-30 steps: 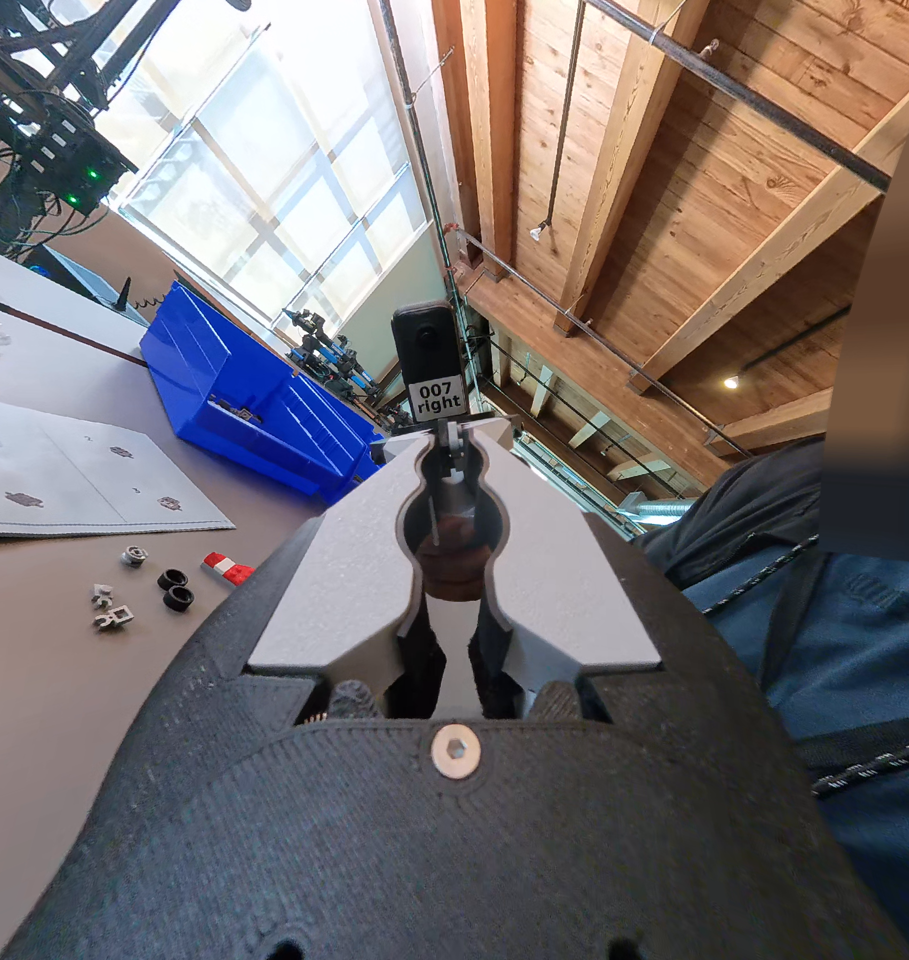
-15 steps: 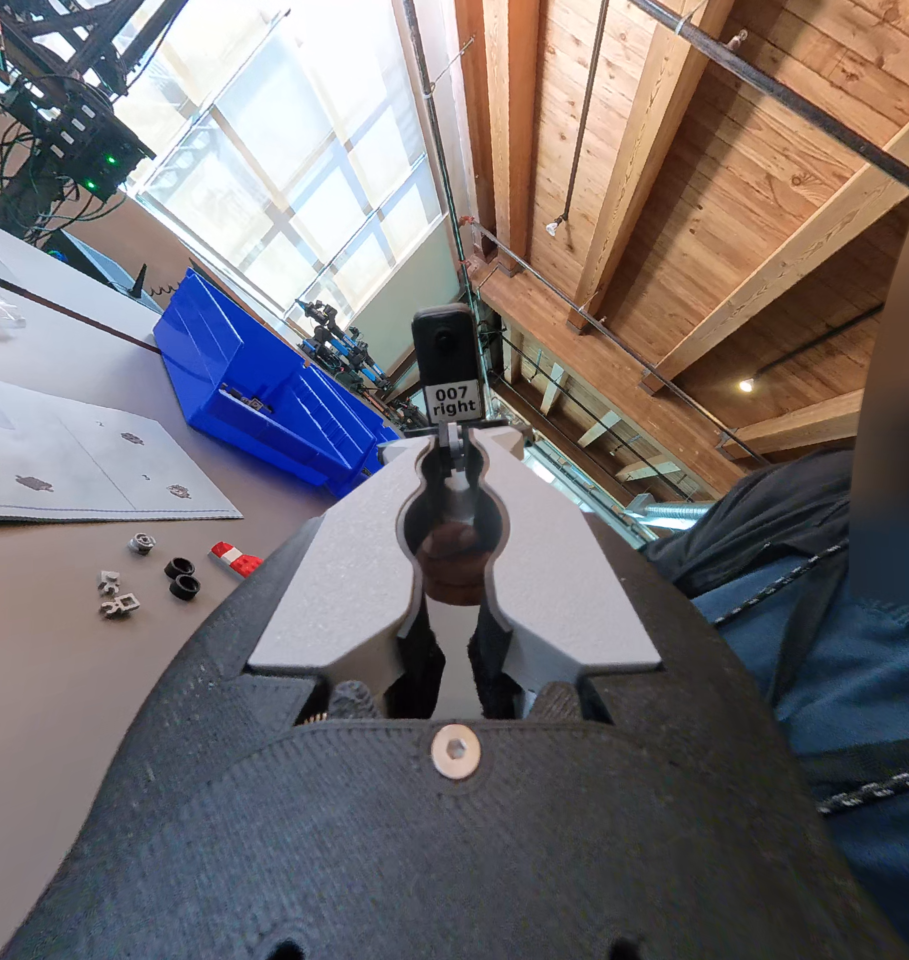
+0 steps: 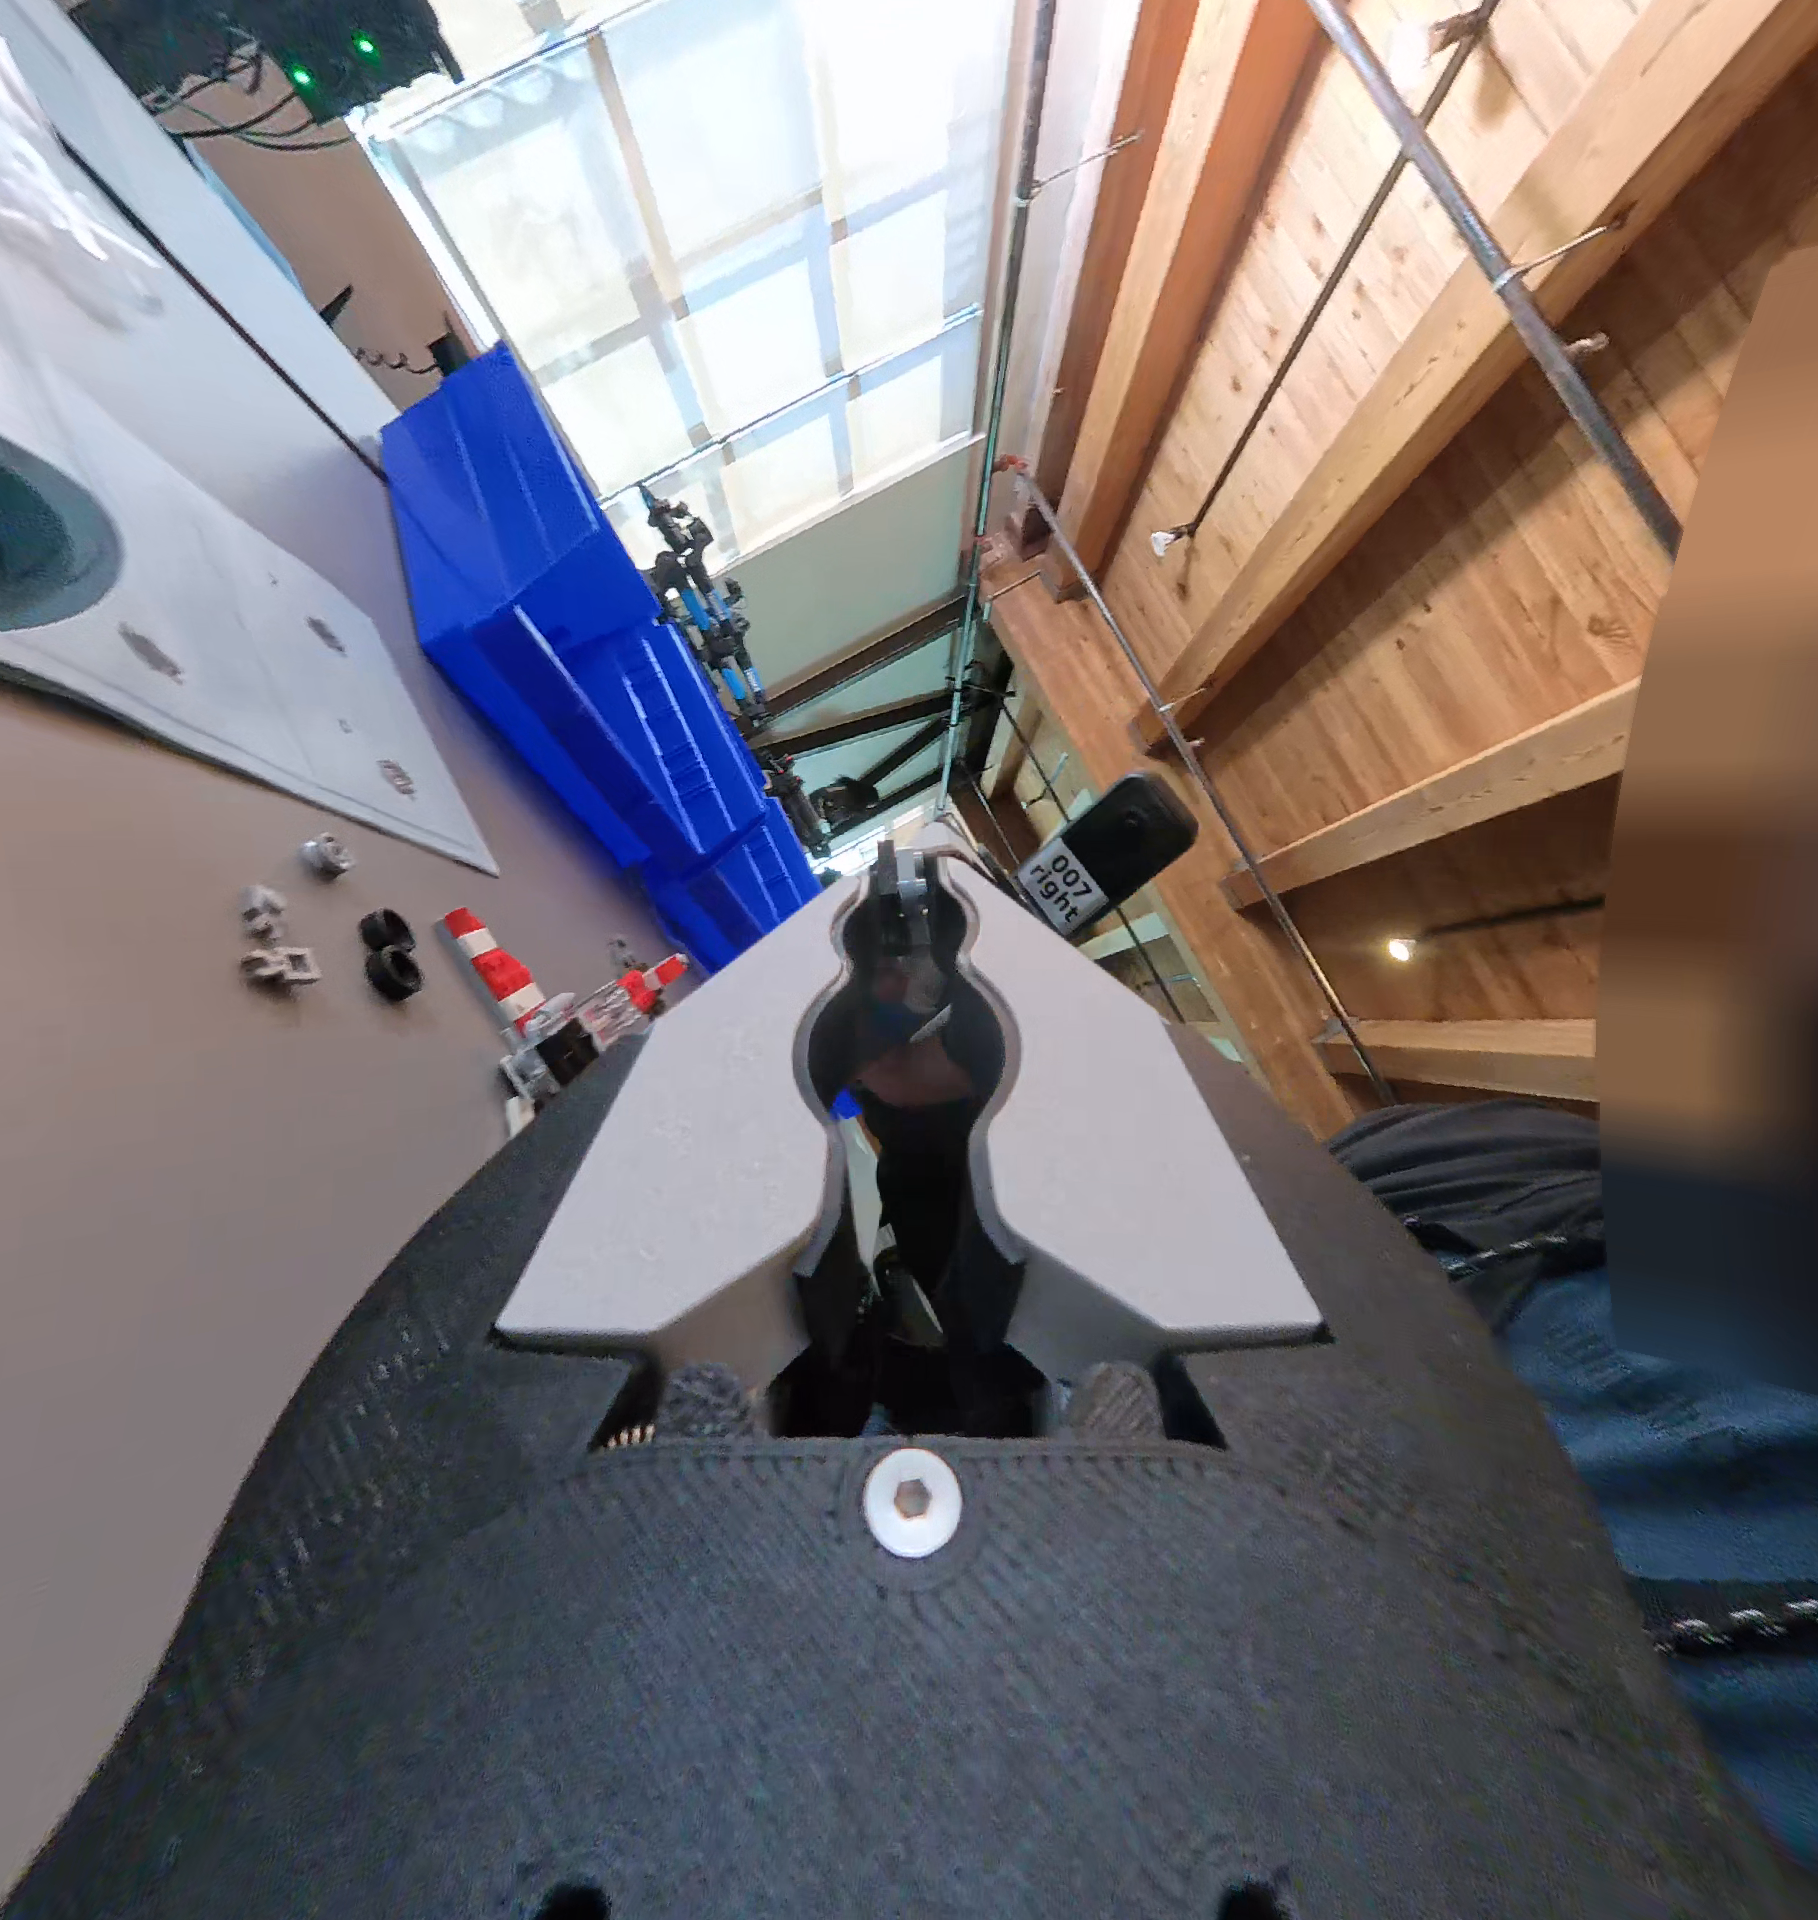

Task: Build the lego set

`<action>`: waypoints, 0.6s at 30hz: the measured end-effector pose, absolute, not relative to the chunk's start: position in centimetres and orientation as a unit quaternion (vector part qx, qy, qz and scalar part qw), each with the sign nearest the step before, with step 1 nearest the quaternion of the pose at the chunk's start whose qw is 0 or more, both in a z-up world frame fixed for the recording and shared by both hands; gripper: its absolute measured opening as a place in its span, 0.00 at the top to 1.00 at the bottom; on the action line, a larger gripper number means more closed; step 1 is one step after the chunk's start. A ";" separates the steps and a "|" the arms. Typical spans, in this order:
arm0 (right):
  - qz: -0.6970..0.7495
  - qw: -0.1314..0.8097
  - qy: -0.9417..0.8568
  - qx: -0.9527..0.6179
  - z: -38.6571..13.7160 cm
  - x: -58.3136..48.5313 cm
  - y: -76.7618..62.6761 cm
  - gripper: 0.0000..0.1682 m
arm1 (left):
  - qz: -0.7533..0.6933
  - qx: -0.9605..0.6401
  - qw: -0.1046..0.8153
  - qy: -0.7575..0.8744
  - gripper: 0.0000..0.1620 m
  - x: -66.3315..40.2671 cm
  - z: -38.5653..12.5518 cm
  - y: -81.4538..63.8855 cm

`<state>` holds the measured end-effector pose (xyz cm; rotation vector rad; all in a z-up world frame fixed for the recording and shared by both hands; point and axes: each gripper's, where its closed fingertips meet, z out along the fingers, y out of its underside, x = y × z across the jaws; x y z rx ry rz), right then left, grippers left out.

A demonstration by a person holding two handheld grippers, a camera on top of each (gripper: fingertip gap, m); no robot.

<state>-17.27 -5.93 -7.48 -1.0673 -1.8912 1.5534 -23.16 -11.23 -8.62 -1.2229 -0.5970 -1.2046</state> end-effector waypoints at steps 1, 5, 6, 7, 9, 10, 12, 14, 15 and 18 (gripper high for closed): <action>0.562 0.243 -0.690 -0.386 -7.7 -16.8 -5.0 0.81 | -0.520 -0.534 0.613 -0.264 0.95 -23.3 -9.0 -11.1; 0.565 0.269 -0.674 -0.393 -9.0 -15.8 -1.4 0.80 | -0.511 -0.546 0.605 -0.274 0.95 -23.3 -10.3 -10.4; 0.566 0.276 -0.667 -0.398 -9.5 -15.8 -0.4 0.79 | -0.508 -0.550 0.603 -0.275 0.95 -23.2 -10.6 -10.1; 0.567 0.284 -0.660 -0.402 -9.9 -15.9 0.4 0.78 | -0.505 -0.554 0.601 -0.276 0.95 -23.2 -10.9 -9.9; 0.568 0.297 -0.648 -0.411 -10.6 -16.0 2.1 0.76 | -0.495 -0.563 0.601 -0.277 0.96 -23.1 -11.5 -9.4; 0.568 0.303 -0.643 -0.415 -11.0 -16.1 2.8 0.76 | -0.489 -0.567 0.602 -0.277 0.95 -23.1 -11.7 -9.1; 0.571 0.309 -0.636 -0.417 -11.5 -16.2 4.0 0.76 | -0.476 -0.580 0.599 -0.279 0.95 -23.1 -12.4 -8.7; 0.577 0.309 -0.629 -0.420 -11.9 -16.3 5.1 0.75 | -0.471 -0.585 0.595 -0.286 0.95 -23.2 -12.8 -8.3; 0.580 0.308 -0.625 -0.423 -12.2 -16.3 5.7 0.75 | -0.469 -0.588 0.592 -0.290 0.95 -23.3 -13.0 -8.1; 0.607 0.291 -0.599 -0.434 -12.2 -16.4 7.1 0.76 | -0.466 -0.597 0.576 -0.306 0.95 -23.6 -13.8 -7.6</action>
